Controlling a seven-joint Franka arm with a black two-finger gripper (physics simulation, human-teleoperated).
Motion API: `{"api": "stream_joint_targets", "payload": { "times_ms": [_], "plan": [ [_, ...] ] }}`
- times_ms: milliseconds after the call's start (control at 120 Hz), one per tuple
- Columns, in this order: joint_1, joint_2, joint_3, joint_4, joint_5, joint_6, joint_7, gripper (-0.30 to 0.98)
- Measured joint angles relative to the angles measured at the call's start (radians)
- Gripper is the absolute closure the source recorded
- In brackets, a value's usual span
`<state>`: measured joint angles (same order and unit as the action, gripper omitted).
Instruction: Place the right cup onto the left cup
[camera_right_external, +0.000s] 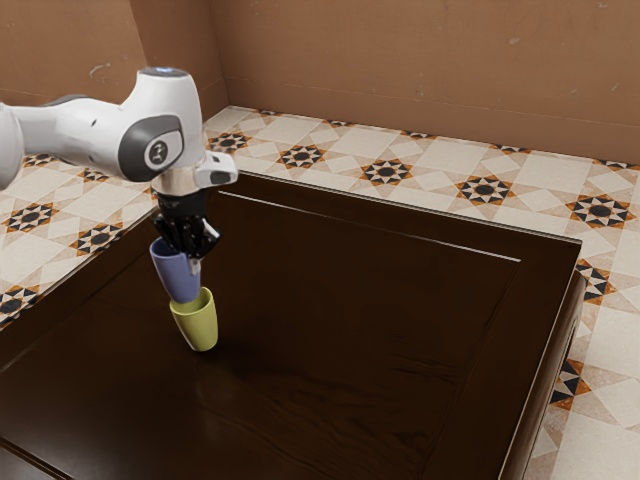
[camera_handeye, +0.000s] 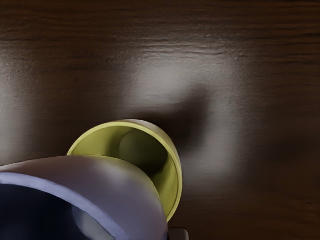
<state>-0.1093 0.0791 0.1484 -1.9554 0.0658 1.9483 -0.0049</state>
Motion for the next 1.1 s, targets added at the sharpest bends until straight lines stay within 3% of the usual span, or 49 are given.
{"api": "stream_joint_targets", "payload": {
  "times_ms": [542, 800, 917, 1100],
  "plan": [
    [0.000, 0.004, -0.002, -0.039, -0.010, 0.080, -0.019, 0.79],
    [-0.013, 0.014, -0.002, -0.030, -0.016, 0.086, -0.018, 0.27],
    [-0.013, 0.008, -0.003, 0.030, -0.015, 0.064, -0.017, 0.16],
    [-0.006, 0.004, 0.000, 0.280, -0.010, -0.095, 0.018, 0.07]
  ]
}}
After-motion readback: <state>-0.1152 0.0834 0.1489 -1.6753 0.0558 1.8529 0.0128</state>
